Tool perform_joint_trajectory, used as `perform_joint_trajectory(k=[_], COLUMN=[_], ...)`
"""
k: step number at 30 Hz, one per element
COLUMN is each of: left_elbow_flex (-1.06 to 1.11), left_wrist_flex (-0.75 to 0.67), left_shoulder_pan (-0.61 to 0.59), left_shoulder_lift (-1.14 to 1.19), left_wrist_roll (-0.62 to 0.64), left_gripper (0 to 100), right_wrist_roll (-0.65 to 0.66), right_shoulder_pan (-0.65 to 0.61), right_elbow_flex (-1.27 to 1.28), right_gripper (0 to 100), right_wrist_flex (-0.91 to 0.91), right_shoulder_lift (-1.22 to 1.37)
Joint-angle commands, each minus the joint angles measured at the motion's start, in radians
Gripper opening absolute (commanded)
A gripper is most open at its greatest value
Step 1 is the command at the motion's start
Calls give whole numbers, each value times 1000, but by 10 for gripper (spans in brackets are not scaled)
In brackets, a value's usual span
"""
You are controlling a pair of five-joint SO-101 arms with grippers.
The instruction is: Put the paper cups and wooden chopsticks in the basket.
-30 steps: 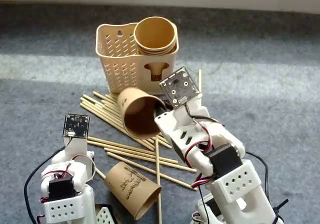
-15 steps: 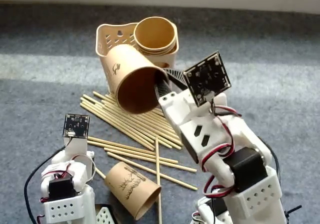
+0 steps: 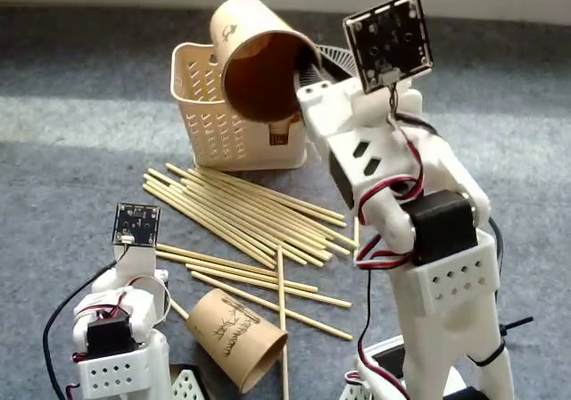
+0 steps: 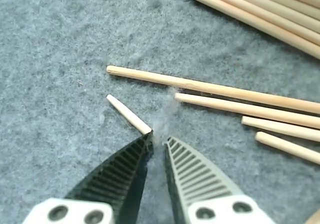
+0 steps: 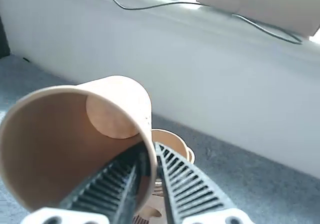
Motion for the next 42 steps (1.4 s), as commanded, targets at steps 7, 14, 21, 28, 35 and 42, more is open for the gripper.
perform_joint_trajectory(k=[7,14,21,28,35,42], left_elbow_flex=[19,19,19,19,19,19], left_wrist_flex=[5,5,5,5,5,5], left_shoulder_pan=[-7,-7,-7,-7,-7,-7], left_shoulder_lift=[-4,-4,-4,-4,-4,-4], left_wrist_roll=[-2,-2,-2,-2,-2,-2], left_gripper=[53,53,53,53,53,53], right_wrist_roll=[-18,-20,-17,-21,-21,-21], right_shoulder_pan=[99,111,111,91,48,47], right_elbow_flex=[-42,-44,-41,-39,-36,16], right_gripper=[5,5,11,152,183,183], right_wrist_flex=[-4,-2,-4,-4,-62,-64], right_shoulder_lift=[110,189,199,199,202,206])
